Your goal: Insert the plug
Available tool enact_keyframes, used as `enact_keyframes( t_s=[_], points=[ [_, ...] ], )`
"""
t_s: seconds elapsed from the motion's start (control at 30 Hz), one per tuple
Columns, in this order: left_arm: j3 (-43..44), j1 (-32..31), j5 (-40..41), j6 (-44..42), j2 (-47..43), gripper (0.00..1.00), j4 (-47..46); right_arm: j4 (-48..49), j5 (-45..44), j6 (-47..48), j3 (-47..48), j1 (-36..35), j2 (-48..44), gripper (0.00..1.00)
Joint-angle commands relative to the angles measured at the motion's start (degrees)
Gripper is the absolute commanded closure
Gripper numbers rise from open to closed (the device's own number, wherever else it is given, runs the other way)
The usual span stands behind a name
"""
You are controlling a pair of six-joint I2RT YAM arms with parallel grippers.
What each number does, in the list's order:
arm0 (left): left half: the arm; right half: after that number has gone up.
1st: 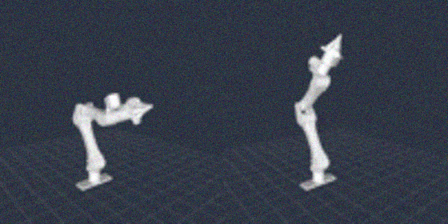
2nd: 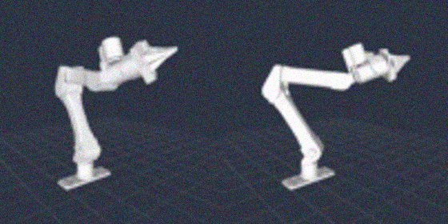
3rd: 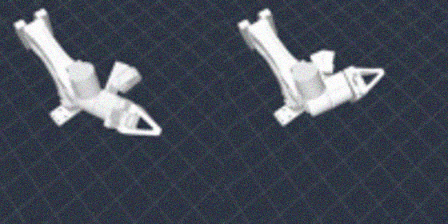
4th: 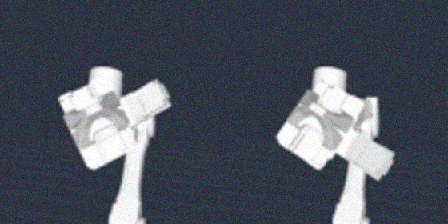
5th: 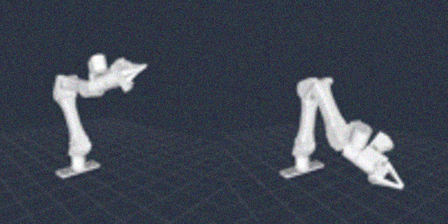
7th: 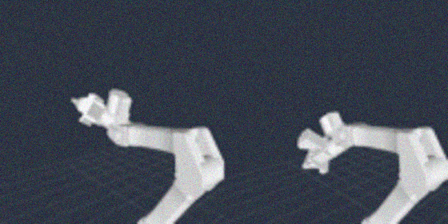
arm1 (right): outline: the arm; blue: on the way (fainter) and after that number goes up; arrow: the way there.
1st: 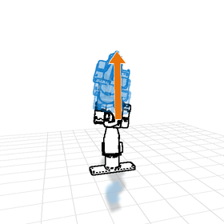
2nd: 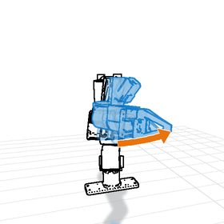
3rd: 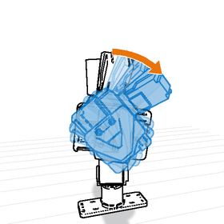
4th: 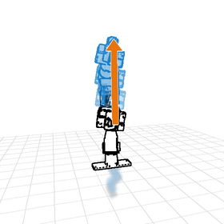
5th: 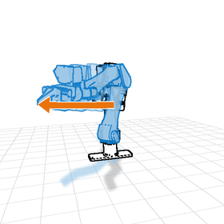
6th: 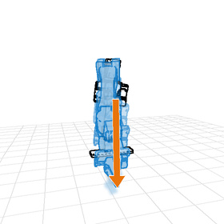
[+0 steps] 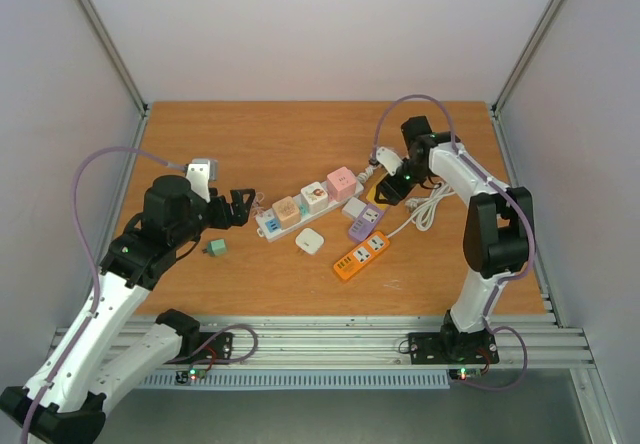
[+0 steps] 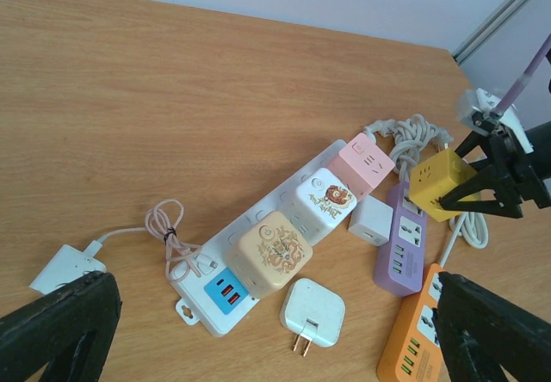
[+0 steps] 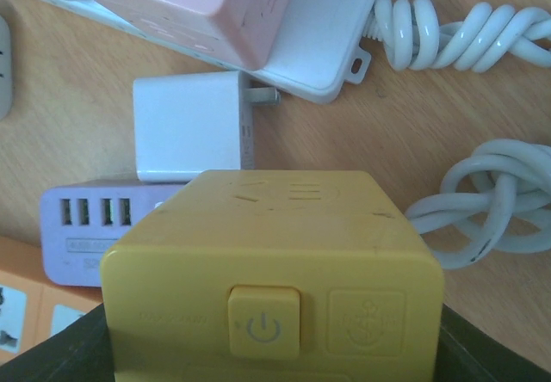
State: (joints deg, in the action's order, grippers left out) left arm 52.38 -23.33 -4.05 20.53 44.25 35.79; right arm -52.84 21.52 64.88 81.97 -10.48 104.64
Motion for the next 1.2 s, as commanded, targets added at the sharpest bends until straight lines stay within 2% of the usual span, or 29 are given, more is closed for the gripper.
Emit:
enact_keyframes(
  t_s=[0.0, 0.2, 0.63, 0.93, 1.17],
  points=[
    [0.0, 0.12, 0.59, -0.49, 0.24, 0.01, -2.44, 3.07, -2.74, 2.08, -0.96, -0.29, 0.22, 0.67],
    [0.09, 0.3, 0.43, -0.58, 1.23, 0.01, -2.18, 2.91, -3.95, 3.43, -1.54, -0.32, 0.39, 0.67],
    [0.0, 0.65, 0.1, -0.65, 1.28, 0.01, -2.18, -1.88, -0.52, 4.85, -1.62, -0.33, 2.03, 0.67],
    [-0.09, 0.74, -0.07, -0.76, 1.19, 0.01, -2.19, -0.91, -3.93, 4.73, -2.53, -0.35, 1.88, 0.67],
    [-0.1, 0.96, -0.08, -0.76, 1.19, 0.01, -2.15, 4.35, -9.46, 2.22, -6.31, -0.44, 3.81, 0.62]
  ],
)
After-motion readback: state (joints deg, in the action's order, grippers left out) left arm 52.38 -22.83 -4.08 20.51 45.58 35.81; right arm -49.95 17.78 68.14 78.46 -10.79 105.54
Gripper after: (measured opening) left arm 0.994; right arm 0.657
